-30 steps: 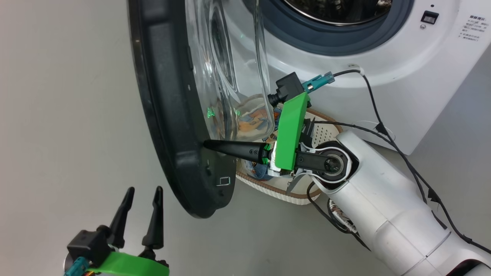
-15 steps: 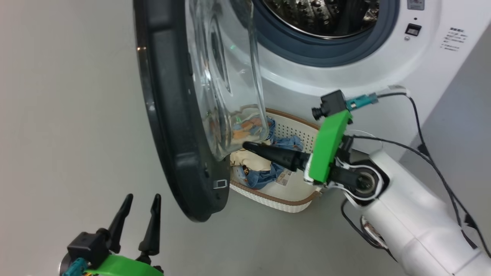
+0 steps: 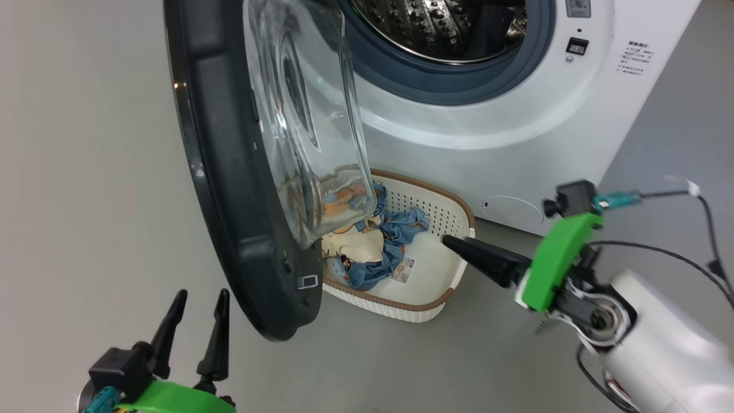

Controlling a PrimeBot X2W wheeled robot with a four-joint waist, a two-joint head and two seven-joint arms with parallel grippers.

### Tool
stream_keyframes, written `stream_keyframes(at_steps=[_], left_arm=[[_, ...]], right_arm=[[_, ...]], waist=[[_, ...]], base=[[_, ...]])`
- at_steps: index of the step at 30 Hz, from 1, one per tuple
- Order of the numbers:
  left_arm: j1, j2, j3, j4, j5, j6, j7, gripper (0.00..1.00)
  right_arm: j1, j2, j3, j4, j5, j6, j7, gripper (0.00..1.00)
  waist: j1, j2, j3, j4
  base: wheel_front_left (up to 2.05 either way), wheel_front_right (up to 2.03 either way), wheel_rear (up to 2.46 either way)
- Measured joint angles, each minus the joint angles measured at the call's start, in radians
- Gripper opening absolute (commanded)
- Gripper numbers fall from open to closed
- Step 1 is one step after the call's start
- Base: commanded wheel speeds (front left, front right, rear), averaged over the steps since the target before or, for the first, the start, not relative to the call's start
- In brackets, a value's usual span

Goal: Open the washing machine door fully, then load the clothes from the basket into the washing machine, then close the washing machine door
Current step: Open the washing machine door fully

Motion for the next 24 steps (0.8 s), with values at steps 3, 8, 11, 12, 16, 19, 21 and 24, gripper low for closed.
stream_keyframes(at_steps=[3, 8, 11, 12, 16, 19, 21, 24], left_arm=[[0.0, 0.001, 0.002, 0.0, 0.0, 0.0, 0.0, 1.0], [0.004, 0.002, 0.006, 0.0, 0.0, 0.0, 0.0, 1.0], [0.005, 0.002, 0.013, 0.0, 0.002, 0.0, 0.0, 1.0], [0.006, 0.002, 0.014, 0.0, 0.002, 0.0, 0.0, 1.0], [0.007, 0.002, 0.02, 0.0, 0.002, 0.0, 0.0, 1.0], [0.007, 0.002, 0.024, -0.001, 0.005, 0.0, 0.0, 1.0], [0.008, 0.002, 0.026, -0.001, 0.005, 0.0, 0.0, 1.0], [0.011, 0.002, 0.026, -0.001, 0.005, 0.0, 0.0, 1.0]], right_arm=[[0.034, -0.044, 0.02, -0.004, -0.041, 0.0, -0.073, 1.0], [0.069, -0.092, 0.03, 0.002, -0.09, 0.0, -0.191, 1.0], [0.094, -0.127, 0.052, 0.026, -0.142, 0.0, -0.329, 1.0], [0.101, -0.129, 0.054, 0.036, -0.156, 0.0, -0.366, 1.0], [0.119, -0.135, 0.084, 0.073, -0.215, 0.0, -0.513, 1.0], [0.119, -0.134, 0.09, 0.109, -0.262, 0.0, -0.578, 1.0], [0.12, -0.133, 0.115, 0.171, -0.389, 0.0, -0.596, 1.0], [0.137, -0.106, 0.035, 0.186, -0.486, 0.0, -0.596, 1.0]], waist=[[0.0, 0.0, -0.005, -0.002], [0.0, 0.0, -0.012, -0.003], [0.0, 0.0, -0.021, -0.005], [0.0, 0.0, -0.023, -0.006], [0.0, 0.0, -0.028, -0.009], [0.0, 0.0, -0.031, -0.011], [0.0, 0.0, -0.032, -0.014], [0.0, 0.0, -0.033, -0.015]], base=[[0.0, 0.0, 0.0], [0.0, 0.0, 0.0], [0.0, 0.0, 0.0], [0.0, 0.0, 0.0], [0.0, 0.0, 0.0], [0.0, 0.0, 0.0], [0.0, 0.0, 0.0], [0.0, 0.0, 0.0]])
